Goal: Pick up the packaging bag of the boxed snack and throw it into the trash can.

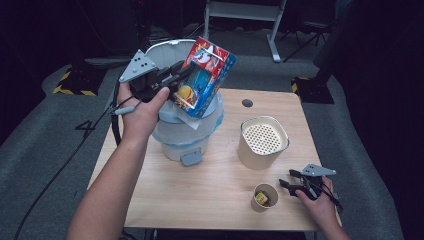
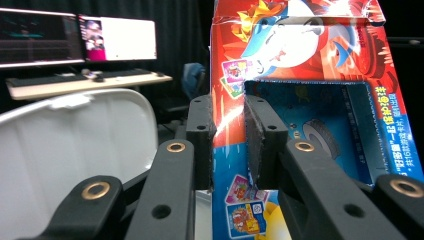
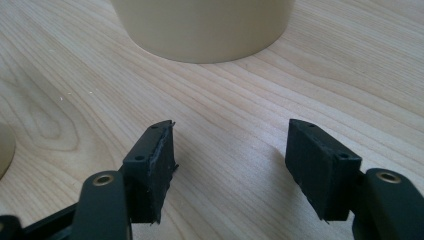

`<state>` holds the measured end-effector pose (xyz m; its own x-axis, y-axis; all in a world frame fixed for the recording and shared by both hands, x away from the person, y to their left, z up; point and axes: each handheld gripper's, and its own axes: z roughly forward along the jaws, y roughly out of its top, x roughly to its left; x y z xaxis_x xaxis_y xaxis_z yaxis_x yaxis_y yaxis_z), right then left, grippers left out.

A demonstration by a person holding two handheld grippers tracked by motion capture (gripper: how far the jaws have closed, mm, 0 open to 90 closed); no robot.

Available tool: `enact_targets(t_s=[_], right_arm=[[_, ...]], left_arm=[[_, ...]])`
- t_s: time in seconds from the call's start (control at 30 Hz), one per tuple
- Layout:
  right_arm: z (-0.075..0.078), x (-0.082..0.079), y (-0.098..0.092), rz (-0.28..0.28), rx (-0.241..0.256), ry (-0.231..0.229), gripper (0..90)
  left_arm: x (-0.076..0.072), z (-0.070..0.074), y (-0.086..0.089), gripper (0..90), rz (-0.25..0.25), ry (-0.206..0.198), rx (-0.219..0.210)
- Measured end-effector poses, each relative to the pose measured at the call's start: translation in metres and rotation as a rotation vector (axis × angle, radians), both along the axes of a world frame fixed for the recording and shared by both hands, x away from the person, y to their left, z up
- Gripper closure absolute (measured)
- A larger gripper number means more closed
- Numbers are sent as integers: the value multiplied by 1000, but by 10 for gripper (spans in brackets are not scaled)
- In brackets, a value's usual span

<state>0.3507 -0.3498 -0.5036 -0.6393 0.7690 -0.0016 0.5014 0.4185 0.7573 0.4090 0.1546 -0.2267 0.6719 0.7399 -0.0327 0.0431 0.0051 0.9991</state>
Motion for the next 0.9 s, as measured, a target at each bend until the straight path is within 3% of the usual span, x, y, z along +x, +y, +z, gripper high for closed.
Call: enact_targets(t_s=[0.47,0.63,0.73,0.9], right_arm=[[0,0,0,0,1,1,367],[0,0,0,0,0,1,367],[0,0,0,0,0,1,367],[0,0,0,0,1,1,367]], left_arm=[[19,0,12,750,146,-46,-25],[26,-5,10,750,212,-68,13],[29,-10,10,750,247,-86,-5],[34,-18,10,750,293,-81,-16]])
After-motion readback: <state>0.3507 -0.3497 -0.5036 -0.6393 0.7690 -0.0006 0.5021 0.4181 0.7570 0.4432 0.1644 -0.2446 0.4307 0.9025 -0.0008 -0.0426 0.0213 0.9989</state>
